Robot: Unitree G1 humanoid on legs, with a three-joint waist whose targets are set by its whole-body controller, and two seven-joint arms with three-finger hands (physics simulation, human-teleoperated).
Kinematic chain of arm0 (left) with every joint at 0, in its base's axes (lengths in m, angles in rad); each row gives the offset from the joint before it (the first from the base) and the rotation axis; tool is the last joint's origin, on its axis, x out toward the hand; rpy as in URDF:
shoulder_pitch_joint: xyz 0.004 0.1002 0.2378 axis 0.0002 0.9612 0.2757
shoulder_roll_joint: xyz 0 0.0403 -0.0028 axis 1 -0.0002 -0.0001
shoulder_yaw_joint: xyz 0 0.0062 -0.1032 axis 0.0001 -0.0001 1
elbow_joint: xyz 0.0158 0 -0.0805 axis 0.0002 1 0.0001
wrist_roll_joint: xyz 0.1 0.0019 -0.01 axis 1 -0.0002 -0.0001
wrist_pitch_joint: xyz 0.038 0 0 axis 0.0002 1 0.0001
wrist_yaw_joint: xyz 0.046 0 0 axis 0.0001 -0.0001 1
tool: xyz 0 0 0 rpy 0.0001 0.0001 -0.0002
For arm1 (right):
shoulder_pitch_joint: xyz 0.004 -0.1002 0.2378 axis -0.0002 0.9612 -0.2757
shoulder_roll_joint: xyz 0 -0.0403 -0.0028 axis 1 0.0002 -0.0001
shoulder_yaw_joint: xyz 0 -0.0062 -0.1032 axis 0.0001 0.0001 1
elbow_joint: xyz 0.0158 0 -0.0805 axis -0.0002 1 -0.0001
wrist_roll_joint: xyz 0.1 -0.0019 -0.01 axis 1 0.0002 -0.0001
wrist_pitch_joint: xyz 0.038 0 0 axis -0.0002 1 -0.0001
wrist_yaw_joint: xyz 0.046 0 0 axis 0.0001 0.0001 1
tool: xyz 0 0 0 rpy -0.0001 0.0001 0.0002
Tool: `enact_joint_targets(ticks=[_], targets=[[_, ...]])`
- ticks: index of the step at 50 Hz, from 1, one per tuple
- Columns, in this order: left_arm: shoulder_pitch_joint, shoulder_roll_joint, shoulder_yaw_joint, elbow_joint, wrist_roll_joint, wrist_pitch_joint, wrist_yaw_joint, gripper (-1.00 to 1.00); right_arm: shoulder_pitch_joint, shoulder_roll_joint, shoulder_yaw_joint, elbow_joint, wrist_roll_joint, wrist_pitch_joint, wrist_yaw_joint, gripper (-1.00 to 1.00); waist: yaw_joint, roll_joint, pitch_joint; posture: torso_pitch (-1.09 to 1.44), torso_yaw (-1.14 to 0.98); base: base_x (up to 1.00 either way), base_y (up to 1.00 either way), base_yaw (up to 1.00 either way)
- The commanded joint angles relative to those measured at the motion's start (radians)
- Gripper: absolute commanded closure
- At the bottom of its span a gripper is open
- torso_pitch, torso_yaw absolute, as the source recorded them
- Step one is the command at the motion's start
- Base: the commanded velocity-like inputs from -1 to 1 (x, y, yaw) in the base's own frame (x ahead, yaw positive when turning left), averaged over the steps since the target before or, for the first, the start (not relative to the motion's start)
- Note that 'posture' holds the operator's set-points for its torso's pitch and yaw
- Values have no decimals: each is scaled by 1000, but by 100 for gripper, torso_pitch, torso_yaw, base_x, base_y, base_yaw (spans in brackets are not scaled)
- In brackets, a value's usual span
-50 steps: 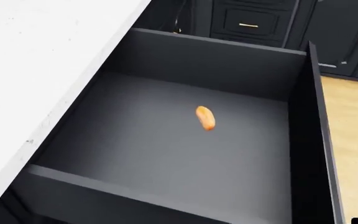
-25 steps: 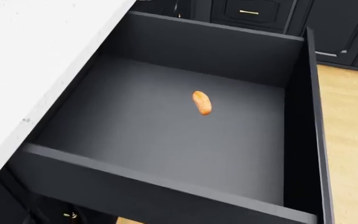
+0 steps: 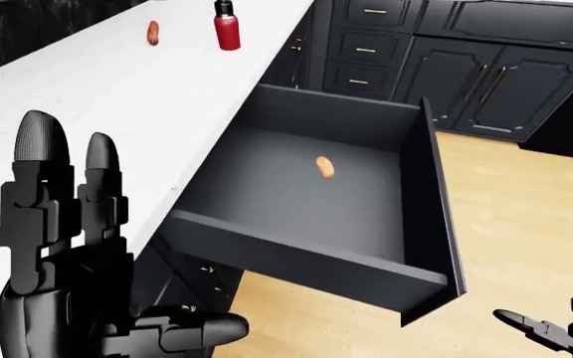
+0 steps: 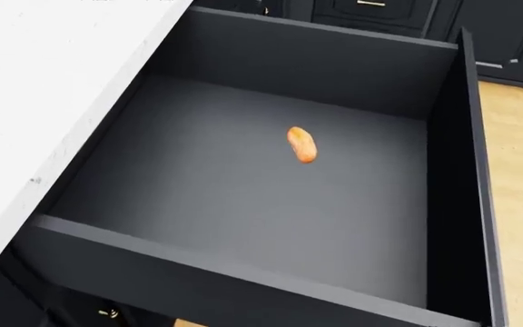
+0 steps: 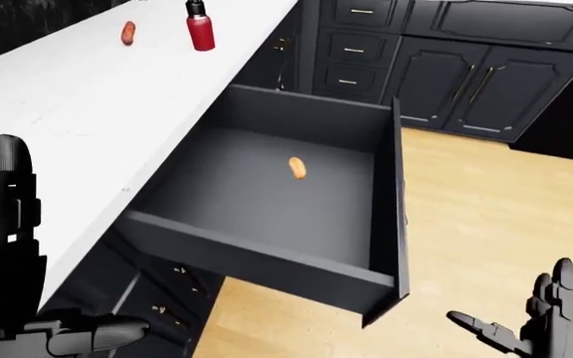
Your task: Close the right drawer.
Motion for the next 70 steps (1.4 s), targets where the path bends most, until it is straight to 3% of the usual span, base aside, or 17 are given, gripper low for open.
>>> enact_joint_targets(ticks=[1,4,9,19,28,33,54,70], targets=[[-5,3,-2,-35,-1,-24,3,-100,-46,-66,46,71,38,-169,-44,-100,0,-13,-13,0,0,0,0,0],[-5,6,-2,-35,-7,-27,9,-100,-139,-124,158,261,60,-238,-84,-100,-2,-12,-17,0,0,0,0,0],[-3,5,-6,-35,-2,-30,8,-100,-247,-167,288,465,81,-305,-136,-100,-3,-15,-22,0,0,0,0,0],[-3,4,-8,-35,0,-28,8,-100,-329,-134,399,550,19,-284,-220,-100,11,-32,-18,0,0,0,0,0],[-6,2,-8,-35,2,-24,6,-100,-355,-101,415,567,-62,-258,-254,-100,22,-36,-9,0,0,0,0,0],[-6,-3,-6,-35,3,-25,0,-100,-371,-78,451,567,-146,-259,-248,-100,24,-39,-6,0,0,0,0,0],[-8,-1,-6,-35,3,-23,2,-100,-428,-21,470,561,-195,-217,-141,-100,23,-48,-11,0,0,0,0,0],[1,-4,-10,-35,5,-31,-2,-100,-479,-11,495,556,-253,-186,-164,-100,19,-47,-12,0,0,0,0,0]])
